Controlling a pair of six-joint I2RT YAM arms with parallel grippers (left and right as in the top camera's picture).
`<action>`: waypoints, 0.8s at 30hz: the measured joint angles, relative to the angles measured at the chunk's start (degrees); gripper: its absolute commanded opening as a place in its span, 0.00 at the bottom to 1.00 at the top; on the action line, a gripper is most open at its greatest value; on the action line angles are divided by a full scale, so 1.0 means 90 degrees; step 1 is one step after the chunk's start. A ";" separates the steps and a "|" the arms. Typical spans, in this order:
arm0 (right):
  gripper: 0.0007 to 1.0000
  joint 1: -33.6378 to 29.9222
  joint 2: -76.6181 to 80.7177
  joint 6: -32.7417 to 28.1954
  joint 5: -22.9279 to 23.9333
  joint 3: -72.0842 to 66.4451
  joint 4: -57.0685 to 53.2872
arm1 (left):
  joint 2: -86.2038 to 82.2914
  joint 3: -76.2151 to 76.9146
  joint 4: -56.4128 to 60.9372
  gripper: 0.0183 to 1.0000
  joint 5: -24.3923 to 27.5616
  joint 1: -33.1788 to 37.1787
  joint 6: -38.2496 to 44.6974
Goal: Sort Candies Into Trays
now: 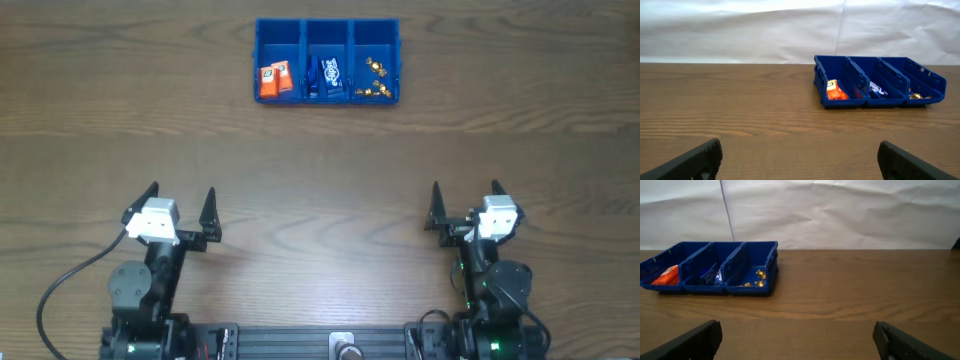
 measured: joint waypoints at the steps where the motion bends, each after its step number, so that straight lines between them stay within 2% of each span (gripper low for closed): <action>1: 1.00 0.0000 0.0000 -0.0034 -0.0015 0.0000 0.0000 | 0.0000 0.0000 0.0000 1.00 0.0000 0.0000 0.0000; 24: 1.00 0.0000 0.0000 -0.0102 -0.0036 0.0000 0.0000 | 0.0000 0.0000 0.0000 1.00 0.0000 0.0000 0.0000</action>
